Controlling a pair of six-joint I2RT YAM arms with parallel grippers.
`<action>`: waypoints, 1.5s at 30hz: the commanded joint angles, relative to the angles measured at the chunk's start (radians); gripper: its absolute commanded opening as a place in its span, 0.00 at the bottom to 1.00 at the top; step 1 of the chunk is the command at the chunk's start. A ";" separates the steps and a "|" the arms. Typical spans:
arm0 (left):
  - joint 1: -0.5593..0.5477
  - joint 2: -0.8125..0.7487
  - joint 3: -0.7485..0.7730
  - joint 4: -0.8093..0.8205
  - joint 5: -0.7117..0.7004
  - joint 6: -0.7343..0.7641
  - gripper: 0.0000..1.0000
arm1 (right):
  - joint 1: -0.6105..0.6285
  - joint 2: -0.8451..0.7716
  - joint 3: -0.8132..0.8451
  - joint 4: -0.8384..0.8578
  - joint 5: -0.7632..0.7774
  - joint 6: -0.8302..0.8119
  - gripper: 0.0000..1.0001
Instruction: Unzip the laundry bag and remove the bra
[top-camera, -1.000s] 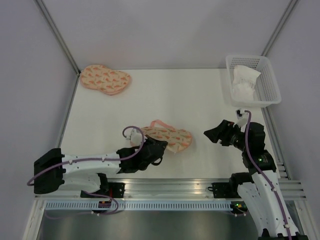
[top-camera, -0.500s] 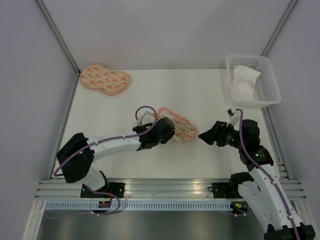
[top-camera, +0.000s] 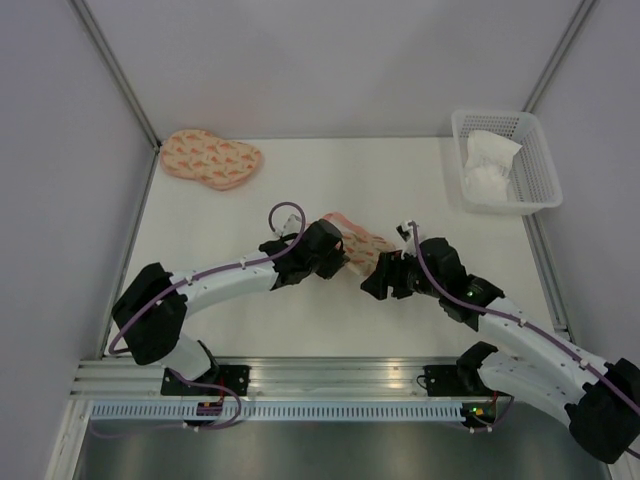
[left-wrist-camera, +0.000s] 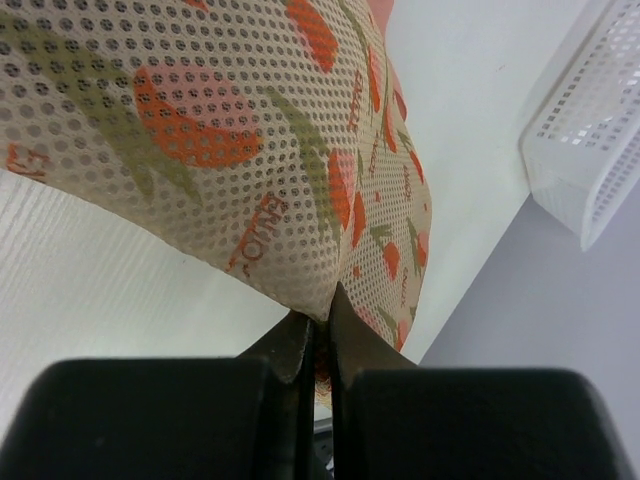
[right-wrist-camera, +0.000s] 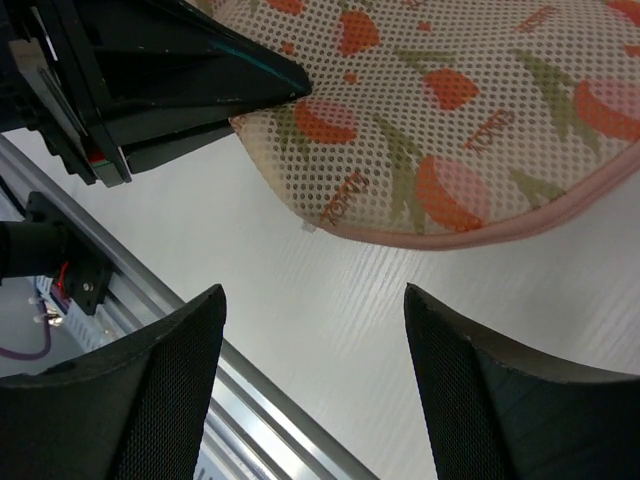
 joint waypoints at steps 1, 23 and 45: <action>0.005 0.000 0.023 0.040 0.078 0.008 0.02 | 0.055 0.034 0.005 0.111 0.131 0.000 0.77; 0.011 -0.043 -0.099 0.149 0.142 -0.015 0.02 | 0.145 0.107 0.034 0.176 0.375 -0.014 0.07; 0.179 -0.155 -0.304 0.528 0.559 0.692 0.02 | 0.145 0.044 0.104 -0.220 0.522 -0.015 0.00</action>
